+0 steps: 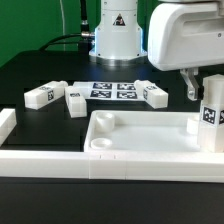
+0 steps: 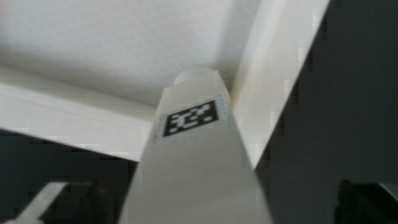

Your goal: Assemble desk

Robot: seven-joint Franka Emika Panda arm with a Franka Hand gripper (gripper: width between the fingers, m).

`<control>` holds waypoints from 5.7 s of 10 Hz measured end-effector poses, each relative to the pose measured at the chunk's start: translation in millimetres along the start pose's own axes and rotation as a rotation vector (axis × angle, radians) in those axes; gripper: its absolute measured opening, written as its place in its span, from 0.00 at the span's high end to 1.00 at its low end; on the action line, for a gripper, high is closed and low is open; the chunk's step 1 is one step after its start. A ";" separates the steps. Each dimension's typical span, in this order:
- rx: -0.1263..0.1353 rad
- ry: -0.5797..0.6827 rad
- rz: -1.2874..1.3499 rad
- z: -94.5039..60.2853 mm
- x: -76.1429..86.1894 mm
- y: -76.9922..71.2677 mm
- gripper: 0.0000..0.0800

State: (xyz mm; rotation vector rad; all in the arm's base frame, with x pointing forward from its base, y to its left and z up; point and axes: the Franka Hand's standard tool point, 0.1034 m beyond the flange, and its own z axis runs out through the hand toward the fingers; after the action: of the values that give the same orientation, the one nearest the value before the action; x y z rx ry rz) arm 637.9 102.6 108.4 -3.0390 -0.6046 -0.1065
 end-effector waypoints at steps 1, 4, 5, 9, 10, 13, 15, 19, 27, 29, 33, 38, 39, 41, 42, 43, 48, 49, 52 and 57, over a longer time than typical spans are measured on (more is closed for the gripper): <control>-0.002 -0.001 -0.092 0.3 -0.6 1.2 0.19; -0.002 -0.002 -0.129 0.8 -1.0 1.5 0.20; -0.002 -0.002 -0.129 0.9 -1.0 1.5 0.42; 0.000 -0.002 -0.083 1.1 -1.1 1.2 0.64; 0.000 -0.002 0.003 1.2 -1.1 0.9 0.64; 0.001 0.001 0.223 1.3 -1.4 1.0 0.64; 0.009 0.010 0.413 1.4 -1.9 1.9 0.64; 0.020 0.019 0.789 1.6 -2.2 2.4 0.64; 0.067 -0.006 1.457 1.8 -2.9 1.9 0.64; 0.072 -0.008 1.439 2.5 -2.4 -0.1 0.52; 0.066 -0.016 1.188 3.6 -3.7 -0.2 0.20; 0.037 -0.003 0.774 4.0 -4.8 1.4 0.19; 0.030 -0.002 0.731 3.9 -4.6 0.9 0.19; -0.002 0.002 0.503 2.5 -3.2 1.8 0.19; -0.006 0.002 0.444 2.1 -2.4 1.2 0.19; -0.016 0.002 0.338 1.9 -2.2 1.4 0.19; -0.046 -0.006 0.059 2.0 -1.0 0.0 0.20; -0.046 -0.006 0.059 1.9 -0.9 0.0 0.41; -0.045 -0.005 0.082 2.0 -0.9 -0.2 0.64; -0.013 0.019 0.424 2.4 -1.4 0.7 0.64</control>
Offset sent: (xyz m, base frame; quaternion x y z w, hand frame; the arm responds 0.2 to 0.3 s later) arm 0.0000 0.0000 0.0000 0.0000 0.0000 0.0000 1.0000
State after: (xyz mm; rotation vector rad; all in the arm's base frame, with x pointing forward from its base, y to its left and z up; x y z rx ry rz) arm 637.0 101.6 105.9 -3.0928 0.0502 -0.1224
